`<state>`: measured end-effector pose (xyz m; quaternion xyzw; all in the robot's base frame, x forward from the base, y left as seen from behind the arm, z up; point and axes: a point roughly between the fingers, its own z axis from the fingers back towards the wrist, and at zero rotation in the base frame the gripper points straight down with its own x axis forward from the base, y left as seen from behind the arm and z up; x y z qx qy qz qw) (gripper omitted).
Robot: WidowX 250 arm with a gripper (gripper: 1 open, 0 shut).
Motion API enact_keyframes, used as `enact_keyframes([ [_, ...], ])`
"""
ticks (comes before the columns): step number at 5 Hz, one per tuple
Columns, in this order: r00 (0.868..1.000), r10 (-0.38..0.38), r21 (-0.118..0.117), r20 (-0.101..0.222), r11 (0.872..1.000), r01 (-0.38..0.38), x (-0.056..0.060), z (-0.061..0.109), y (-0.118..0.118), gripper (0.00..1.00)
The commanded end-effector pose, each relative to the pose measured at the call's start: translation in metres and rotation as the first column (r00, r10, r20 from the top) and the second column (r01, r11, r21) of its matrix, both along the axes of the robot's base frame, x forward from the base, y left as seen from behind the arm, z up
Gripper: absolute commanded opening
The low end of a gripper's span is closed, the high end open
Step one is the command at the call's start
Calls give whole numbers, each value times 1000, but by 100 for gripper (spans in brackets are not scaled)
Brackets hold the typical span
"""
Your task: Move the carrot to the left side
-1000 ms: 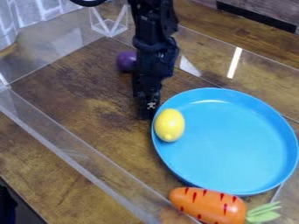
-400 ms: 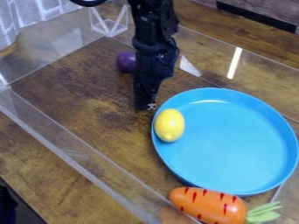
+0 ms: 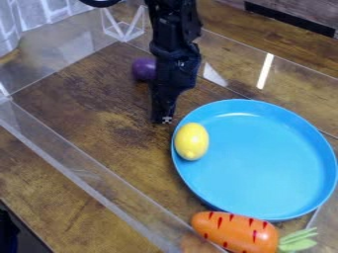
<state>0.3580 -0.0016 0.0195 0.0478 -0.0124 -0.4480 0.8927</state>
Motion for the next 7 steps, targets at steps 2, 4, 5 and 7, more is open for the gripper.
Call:
enact_keyframes([
  [2,999,52,5,-5,999,-52,9,0,20,100],
  [4,998,-65,-5,0,998,65,13,-1,-8,100],
  [5,993,-121,-11,8,993,121,14,-1,-25,0],
  [7,976,-217,-24,15,976,217,30,-2,-22,100],
])
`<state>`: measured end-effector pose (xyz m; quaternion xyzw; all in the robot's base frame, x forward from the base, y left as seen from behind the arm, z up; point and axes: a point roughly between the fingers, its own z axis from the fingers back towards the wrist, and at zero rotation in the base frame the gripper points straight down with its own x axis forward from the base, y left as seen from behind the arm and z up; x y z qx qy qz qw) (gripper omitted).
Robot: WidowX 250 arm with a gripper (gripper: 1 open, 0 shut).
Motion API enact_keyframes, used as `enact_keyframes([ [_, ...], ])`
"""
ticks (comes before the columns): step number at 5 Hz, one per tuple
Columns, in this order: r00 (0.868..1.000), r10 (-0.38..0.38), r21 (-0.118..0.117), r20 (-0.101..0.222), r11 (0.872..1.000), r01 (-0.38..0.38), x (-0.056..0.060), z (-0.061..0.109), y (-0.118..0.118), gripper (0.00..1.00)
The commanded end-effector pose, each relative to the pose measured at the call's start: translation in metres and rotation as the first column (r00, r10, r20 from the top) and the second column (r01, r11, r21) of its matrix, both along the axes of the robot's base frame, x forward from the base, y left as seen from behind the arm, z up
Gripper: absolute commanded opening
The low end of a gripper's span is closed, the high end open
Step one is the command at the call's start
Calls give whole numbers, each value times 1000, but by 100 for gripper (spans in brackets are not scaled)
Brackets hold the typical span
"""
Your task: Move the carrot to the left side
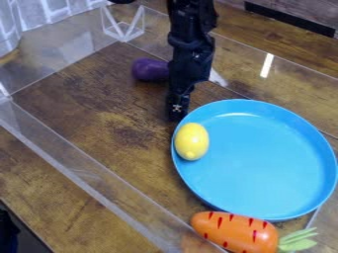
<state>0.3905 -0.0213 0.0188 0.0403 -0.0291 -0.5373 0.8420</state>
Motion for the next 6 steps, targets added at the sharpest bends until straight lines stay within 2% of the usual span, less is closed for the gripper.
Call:
enact_keyframes([
  [1,1000,-5,-11,-4,1000,5,-3,-2,1,100],
  [2,1000,2,-19,-5,1000,-2,-5,-2,5,100],
  [5,1000,14,-41,-8,999,-15,-15,-2,-21,100],
  [6,1000,9,-49,-9,999,-10,-8,-2,-24,100],
])
